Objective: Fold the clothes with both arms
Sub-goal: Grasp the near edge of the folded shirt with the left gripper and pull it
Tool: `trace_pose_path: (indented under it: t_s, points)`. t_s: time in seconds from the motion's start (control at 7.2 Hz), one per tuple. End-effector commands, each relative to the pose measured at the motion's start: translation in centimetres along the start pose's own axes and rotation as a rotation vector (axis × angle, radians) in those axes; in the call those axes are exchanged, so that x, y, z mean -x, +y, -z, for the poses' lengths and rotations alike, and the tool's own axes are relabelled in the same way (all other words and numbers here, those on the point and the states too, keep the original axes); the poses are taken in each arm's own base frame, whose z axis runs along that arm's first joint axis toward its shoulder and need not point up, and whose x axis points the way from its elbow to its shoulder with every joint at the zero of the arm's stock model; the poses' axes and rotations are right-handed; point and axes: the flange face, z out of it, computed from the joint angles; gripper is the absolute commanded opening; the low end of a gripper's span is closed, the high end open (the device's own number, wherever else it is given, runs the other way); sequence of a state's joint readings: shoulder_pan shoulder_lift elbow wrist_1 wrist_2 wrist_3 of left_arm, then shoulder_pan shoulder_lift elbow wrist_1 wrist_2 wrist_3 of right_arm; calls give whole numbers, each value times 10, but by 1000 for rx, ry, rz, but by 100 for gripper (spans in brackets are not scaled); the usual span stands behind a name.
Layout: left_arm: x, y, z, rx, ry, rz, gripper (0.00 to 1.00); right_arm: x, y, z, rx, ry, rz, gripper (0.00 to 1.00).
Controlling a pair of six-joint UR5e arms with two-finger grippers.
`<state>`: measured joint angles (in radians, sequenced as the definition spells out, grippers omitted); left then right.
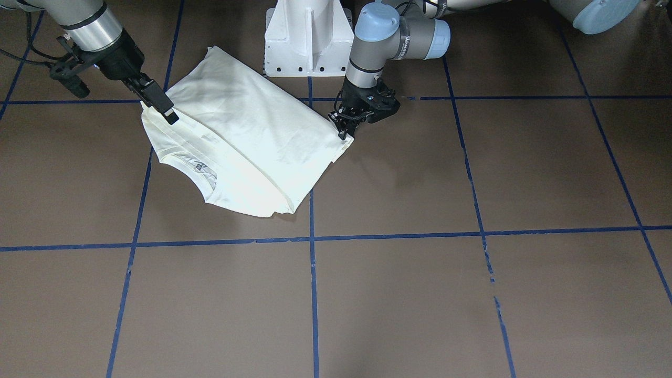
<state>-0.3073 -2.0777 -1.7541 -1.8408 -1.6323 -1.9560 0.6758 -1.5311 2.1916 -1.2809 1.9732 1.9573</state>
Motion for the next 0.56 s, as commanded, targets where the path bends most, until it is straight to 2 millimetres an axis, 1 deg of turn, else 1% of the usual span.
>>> trace_pose_path:
  t_s: [0.0,0.14,0.28,0.42]
  points:
    - [-11,-33,15,-38,20,-31,0,1,0,-1,0,0,1,100]
    - [-17,-69,22,-87,24,-103,0,2,1,0,2,-4,2,100]
    - [-23,-122,35,-157,25,-144,0,8,4,1,8,-15,8,100]
    - [-25,-165,31,-212,6,-153,0,17,8,0,14,-28,13,100]
